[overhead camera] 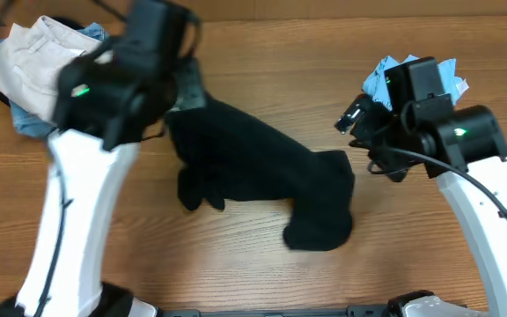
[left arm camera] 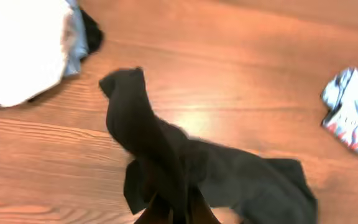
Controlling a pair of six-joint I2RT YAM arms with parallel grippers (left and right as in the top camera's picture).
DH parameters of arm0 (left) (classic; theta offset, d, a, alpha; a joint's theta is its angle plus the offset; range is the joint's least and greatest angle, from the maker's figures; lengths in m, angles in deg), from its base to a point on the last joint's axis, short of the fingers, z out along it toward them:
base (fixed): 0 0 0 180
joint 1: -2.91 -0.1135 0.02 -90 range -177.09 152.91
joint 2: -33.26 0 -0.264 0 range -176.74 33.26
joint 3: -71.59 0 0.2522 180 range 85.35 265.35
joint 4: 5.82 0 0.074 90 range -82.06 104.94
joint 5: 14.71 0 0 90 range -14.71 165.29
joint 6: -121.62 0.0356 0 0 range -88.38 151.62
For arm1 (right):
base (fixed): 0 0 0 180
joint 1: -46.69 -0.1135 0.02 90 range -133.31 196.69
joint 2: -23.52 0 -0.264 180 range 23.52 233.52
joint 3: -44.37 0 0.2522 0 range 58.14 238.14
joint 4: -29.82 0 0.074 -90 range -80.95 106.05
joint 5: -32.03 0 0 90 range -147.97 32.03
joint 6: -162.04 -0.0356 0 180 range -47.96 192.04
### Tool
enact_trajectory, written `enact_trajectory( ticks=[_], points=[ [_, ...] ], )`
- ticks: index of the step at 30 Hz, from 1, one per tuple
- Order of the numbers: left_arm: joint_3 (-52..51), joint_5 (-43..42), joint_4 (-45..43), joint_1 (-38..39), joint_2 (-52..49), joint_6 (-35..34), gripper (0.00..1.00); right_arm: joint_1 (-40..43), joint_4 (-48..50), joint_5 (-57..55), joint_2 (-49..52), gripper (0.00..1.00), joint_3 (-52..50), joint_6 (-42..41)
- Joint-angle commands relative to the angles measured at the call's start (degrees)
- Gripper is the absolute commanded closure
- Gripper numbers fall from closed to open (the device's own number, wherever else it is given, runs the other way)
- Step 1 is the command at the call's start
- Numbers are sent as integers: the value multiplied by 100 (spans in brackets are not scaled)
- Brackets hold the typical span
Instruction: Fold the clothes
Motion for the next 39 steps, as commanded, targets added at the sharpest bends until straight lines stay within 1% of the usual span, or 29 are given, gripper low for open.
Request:
enact_trajectory(
  ticks=[1, 2, 3, 5, 6, 8, 9, 10, 11, 12, 13, 14, 15, 16, 17, 18, 19, 22, 25, 26, 27, 28, 29, 30, 34, 36, 39],
  points=[
    [201, 85, 109, -382, 387, 90, 96, -101, 697, 1305, 35, 0, -791, -367],
    [201, 223, 181, -455, 387, 79, 96, -201, 1008, 1624, 44, 0, -1067, -389],
    [197, 627, 219, -494, 356, 42, 96, -378, 1235, 1893, 50, 0, -1342, -616],
    [197, 957, 201, -494, 337, -66, 96, -634, 1364, 2022, 50, 0, -1438, -645],
    [197, 1351, 149, -494, 337, -240, 96, -944, 1502, 2184, 50, 0, -1438, -669],
    [197, 1777, -35, -605, 337, -302, 96, -1370, 1639, 2573, 50, 0, -1438, -1078],
    [197, 1773, -114, -741, 337, -299, 96, -1698, 1668, 2594, 50, 0, -1438, -1554],
    [197, 1768, -144, -857, 337, -299, 96, -1941, 1757, 2557, 59, 0, -1438, -1718],
    [197, 1757, -142, -979, 337, -297, 96, -2179, 1930, 2430, 66, 0, -1438, -1731],
    [197, 1744, -116, -1058, 337, -293, 96, -2391, 2033, 2026, 76, 0, -1438, -1670],
    [197, 1746, -79, -1106, 337, -278, 96, -2621, 2050, 1211, 76, 0, -1438, -1386],
    [197, 1711, -39, -1128, 337, -166, 96, -3008, 1976, -247, 79, 0, -1443, -614],
    [197, 1705, 9, -1128, 337, -168, 96, -3285, 1912, -811, 92, 0, -1443, 74],
    [197, 1703, 31, -1128, 337, -168, 96, -3539, 1915, -970, 138, 0, -1440, 837],
    [197, 1683, 35, -1128, 337, -168, 96, -3670, 1891, -1067, 195, 0, -1443, 1102],
    [197, 1639, 42, -1128, 337, -170, 96, -3792, 1864, -1231, 310, 0, -1443, 1193],
    [197, 1502, 68, -1128, 337, -170, 96, -3869, 1904, -1335, 470, 0, -1443, 1202],
    [197, 1353, 81, -1126, 337, -168, 96, -4054, 2218, -1303, 1344, 0, -1440, 1707],
    [197, 1226, 127, -1126, 337, -168, 96, -4277, 2555, -824, 1923, 0, -1440, 1698],
    [197, 1163, 170, -1126, 337, -170, 96, -4341, 2601, -730, 2009, 1, -1440, 1554],
    [197, 1165, 201, -1126, 337, -168, 96, -4378, 2608, -656, 2068, 6, -1440, 1329],
    [197, 1165, 216, -1126, 337, -170, 96, -4415, 2597, -590, 2118, 18, -1440, 1019],
    [197, 1163, 221, -1126, 337, -168, 96, -4430, 2608, -503, 2142, 19, -1440, 675],
    [197, 1161, 225, -1126, 337, -170, 96, -4433, 2671, -380, 2155, 19, -1440, 352],
    [197, 1093, 264, -1126, 337, -168, 96, -4448, 2883, -337, 2433, 19, -1443, 256],
    [197, 1095, 319, -1126, 337, -168, 96, -4448, 2973, -310, 2592, 22, -1443, 258],
    [197, 1058, 354, -1126, 337, -168, 96, -4448, 3040, -393, 2638, 21, -1443, 260]
  ],
)
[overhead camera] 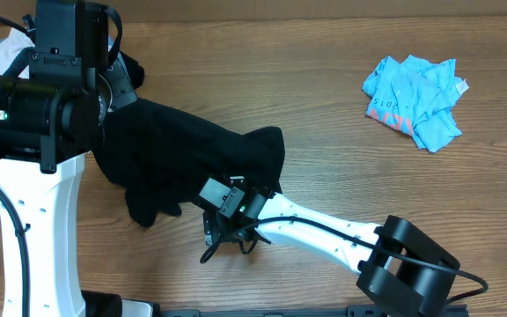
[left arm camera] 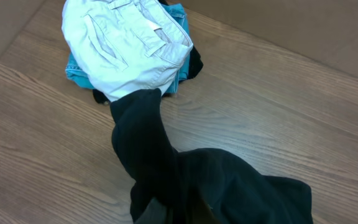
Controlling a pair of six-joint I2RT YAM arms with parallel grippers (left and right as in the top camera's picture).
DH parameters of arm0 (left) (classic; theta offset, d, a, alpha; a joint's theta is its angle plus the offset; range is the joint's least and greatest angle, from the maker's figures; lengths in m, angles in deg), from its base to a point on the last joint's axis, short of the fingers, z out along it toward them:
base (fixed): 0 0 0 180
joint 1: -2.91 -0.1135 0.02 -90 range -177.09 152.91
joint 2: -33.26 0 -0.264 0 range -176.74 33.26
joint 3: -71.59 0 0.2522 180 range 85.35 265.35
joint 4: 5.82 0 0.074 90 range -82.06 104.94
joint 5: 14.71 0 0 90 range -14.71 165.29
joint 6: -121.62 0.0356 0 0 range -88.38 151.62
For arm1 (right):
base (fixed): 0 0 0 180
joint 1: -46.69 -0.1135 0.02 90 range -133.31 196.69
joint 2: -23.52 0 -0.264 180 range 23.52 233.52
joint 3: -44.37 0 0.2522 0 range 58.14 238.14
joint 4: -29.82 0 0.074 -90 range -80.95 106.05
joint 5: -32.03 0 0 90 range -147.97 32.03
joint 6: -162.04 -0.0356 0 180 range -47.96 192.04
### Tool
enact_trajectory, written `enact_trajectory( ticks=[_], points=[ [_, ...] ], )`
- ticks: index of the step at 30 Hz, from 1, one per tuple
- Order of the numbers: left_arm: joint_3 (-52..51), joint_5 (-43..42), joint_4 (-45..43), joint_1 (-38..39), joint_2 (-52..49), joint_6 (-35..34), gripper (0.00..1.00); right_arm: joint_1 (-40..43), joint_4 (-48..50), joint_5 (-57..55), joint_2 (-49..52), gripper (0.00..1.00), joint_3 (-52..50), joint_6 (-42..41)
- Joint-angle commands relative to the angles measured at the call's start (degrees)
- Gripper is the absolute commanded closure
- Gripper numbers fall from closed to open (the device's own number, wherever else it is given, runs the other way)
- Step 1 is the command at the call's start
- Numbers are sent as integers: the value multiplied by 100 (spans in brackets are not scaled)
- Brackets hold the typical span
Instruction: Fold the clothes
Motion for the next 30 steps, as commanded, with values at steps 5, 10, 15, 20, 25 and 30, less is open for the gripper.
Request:
enact_trajectory(
  ticks=[5, 10, 15, 20, 25, 30],
  points=[
    [70, -192, 33, -35, 7, 31, 96, -22, 302, -155, 319, 28, 4, -26],
    [70, -195, 42, -35, 7, 31, 96, -22, 330, -140, 487, 40, 4, -31],
    [70, -195, 83, -35, 7, 28, 96, -22, 326, -162, 520, 66, 4, -72],
    [70, -197, 140, -35, 7, 24, 96, 101, 107, -247, 518, 96, 50, -319],
    [76, -772, 160, -31, 66, 2, 96, 509, -1145, -1196, -409, 96, 601, -975],
    [87, -798, 682, -26, 592, -369, 96, 1058, -1978, -1834, -2389, 96, 699, -968]
  ],
)
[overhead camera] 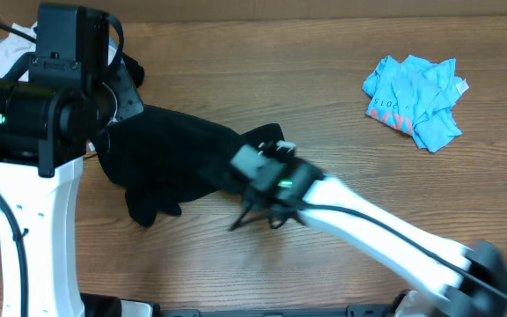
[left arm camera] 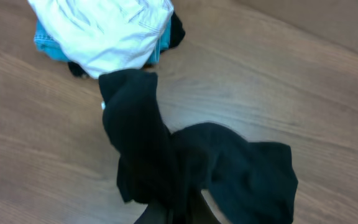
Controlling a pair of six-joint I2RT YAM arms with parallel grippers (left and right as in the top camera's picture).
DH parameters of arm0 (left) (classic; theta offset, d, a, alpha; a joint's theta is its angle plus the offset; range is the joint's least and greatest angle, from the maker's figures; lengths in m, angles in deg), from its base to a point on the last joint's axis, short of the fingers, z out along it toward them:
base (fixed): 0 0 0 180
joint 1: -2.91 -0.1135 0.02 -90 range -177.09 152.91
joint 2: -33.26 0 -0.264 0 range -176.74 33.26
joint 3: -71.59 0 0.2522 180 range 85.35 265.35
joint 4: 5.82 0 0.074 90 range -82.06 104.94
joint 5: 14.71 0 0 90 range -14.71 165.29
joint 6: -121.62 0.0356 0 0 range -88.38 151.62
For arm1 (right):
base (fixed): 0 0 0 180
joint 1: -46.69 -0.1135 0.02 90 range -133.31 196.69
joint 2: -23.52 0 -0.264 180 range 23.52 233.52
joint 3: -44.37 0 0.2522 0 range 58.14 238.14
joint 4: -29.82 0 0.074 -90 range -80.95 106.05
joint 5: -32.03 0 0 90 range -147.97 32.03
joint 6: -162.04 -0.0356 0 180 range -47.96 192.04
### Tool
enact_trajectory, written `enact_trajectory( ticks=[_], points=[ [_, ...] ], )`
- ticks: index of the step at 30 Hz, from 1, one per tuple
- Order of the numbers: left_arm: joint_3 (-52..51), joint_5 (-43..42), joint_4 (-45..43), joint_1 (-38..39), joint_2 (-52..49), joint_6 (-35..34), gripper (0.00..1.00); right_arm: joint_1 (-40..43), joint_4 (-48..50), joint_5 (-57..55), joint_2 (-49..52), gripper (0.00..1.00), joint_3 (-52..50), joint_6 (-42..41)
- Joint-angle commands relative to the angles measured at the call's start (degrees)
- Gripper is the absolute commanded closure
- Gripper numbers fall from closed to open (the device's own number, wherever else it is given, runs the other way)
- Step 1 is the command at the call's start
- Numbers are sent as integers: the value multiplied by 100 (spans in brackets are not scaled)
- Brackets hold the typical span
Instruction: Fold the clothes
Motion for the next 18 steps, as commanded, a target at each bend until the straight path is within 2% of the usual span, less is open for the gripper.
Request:
enact_trajectory(
  ticks=[1, 4, 8, 12, 16, 18],
  points=[
    [87, -122, 286, -24, 608, -273, 96, 291, -249, -481, -1095, 96, 140, -107],
    [87, -511, 380, 101, 1056, -243, 96, 444, -520, -809, -2037, 96, 175, -101],
    [87, -514, 380, 544, 1657, -385, 96, 442, -920, -1069, -2752, 96, 531, -83],
    [87, -619, 380, 1084, 2118, -588, 96, 442, -1456, -1558, -2868, 96, 1320, -61],
    [243, -758, 376, 1202, 2347, -590, 96, 442, -1829, -1740, -2868, 96, 2232, 223],
    [321, -299, 299, 1202, 2345, -726, 96, 444, -1799, -1939, -2868, 96, 2306, 216]
  ],
)
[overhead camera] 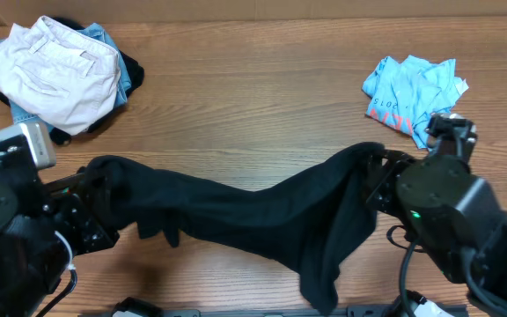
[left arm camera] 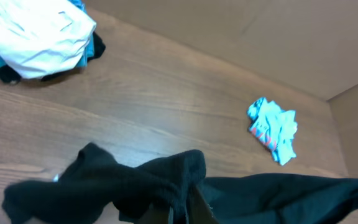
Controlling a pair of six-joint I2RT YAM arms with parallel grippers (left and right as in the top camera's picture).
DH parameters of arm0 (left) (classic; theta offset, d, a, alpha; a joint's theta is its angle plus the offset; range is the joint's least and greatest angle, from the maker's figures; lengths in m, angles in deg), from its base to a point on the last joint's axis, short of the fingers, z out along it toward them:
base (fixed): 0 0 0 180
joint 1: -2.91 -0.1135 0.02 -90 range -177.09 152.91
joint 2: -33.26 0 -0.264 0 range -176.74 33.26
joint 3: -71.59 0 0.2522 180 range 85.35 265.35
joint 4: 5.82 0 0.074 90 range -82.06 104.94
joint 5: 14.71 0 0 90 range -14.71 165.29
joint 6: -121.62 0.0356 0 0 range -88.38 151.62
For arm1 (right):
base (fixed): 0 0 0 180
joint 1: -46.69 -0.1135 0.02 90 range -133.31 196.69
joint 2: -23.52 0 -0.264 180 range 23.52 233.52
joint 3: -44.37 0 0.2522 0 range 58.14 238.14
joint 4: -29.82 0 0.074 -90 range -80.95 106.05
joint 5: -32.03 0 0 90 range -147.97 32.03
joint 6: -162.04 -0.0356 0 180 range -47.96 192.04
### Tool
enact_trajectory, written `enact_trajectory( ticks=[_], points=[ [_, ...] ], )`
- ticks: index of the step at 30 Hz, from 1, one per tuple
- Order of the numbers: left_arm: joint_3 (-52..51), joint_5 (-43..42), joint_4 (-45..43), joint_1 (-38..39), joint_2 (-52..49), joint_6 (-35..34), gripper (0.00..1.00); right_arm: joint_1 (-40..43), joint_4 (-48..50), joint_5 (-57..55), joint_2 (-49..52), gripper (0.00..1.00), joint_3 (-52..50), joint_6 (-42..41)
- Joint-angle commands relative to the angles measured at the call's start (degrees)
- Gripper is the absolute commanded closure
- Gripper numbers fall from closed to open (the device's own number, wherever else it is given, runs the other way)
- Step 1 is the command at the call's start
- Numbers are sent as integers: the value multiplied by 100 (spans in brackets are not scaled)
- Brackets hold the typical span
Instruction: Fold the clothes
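A black garment (overhead camera: 236, 211) hangs stretched in the air between my two grippers, above the wooden table (overhead camera: 253, 114). My left gripper (overhead camera: 102, 204) is shut on its left end. In the left wrist view the cloth (left arm camera: 135, 183) is bunched between the fingers at my left gripper (left arm camera: 180, 213), and the rest runs off to the right. My right gripper (overhead camera: 375, 174) is at the garment's right end, its fingers hidden by cloth. A fold sags down near the front edge (overhead camera: 319, 282).
A pile with white trousers (overhead camera: 53, 63) on blue and black clothes lies at the back left corner. A crumpled light blue shirt (overhead camera: 412, 84) lies at the back right, just behind my right arm (overhead camera: 443, 216). Both also show in the left wrist view.
The garment lay bunched at the left with my right arm at its right corner. Now both arms are near the front edge, far apart, with the garment pulled out long between them.
My left gripper held one end of the black garment near the white pile while my right gripper hung near the blue shirt. Then my right arm was at the garment's front edge, then at its right corner. Now the garment is spread between both grippers.
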Motion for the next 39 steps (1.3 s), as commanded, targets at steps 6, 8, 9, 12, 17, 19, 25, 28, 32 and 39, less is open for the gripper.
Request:
enact_trajectory(
  ticks=[6, 8, 9, 12, 17, 19, 25, 28, 32, 39],
  points=[
    [181, 1862, -800, 33, -1220, -264, 96, 140, 389, -1565, 660, 96, 197, 111],
    [181, 2402, -1182, 33, -1884, -256, 96, 516, 595, -1635, 1019, 96, 195, 114],
    [181, 2610, -1399, 33, -2236, -205, 96, 710, 695, -1633, 1202, 96, 186, 111],
    [181, 3095, -2122, 26, -3357, 42, 96, 1399, 1231, -1283, 1974, 96, 181, 96],
    [181, 3215, -3281, -199, -5265, 44, 96, 2450, 2712, -4, 3606, 96, 179, 610],
    [181, 3209, -3733, -306, -5805, 55, 96, 2697, 3348, 485, 4181, 93, 179, 957],
    [181, 3169, -4017, -369, -6771, 861, 0, 3165, 3759, 686, 4898, 4, 190, 1947],
    [260, 3165, -3838, -254, -6435, 922, 0, 3453, 3294, 723, 4551, 0, 306, 2035],
    [262, 2111, -3128, -72, -5742, 918, 0, 3891, 3086, 1416, 4618, 14, 260, 2852],
    [201, 354, -1742, -31, -5783, 918, 0, 5136, 3254, 2918, 5794, 96, 260, 3582]
  ],
)
